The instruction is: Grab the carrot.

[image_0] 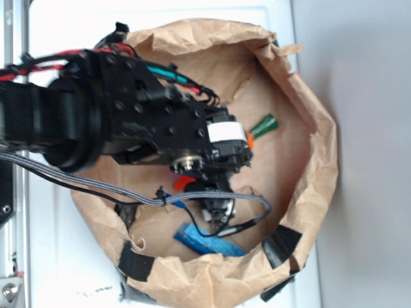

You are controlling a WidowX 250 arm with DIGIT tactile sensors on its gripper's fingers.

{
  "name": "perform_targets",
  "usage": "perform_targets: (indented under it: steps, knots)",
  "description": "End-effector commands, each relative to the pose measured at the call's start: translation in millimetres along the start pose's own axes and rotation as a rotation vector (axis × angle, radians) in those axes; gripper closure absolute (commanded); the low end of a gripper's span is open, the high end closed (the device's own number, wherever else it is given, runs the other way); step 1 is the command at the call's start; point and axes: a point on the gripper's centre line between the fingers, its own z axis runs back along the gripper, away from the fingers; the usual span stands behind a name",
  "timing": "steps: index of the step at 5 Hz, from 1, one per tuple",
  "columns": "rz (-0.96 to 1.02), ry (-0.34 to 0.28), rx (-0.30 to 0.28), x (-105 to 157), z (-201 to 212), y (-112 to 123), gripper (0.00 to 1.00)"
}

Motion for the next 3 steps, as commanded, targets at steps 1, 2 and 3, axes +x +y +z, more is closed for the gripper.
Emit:
perform_targets:
  steps: [1, 2, 3]
  knots:
    - [-0.021, -0.045, -0.019, 6, 14, -4, 1.0]
    - [-0.029, -0.035, -0.088, 10, 53, -10, 1.0]
    - [-0.032, -0.025, -0.146, 18, 89, -12, 1.0]
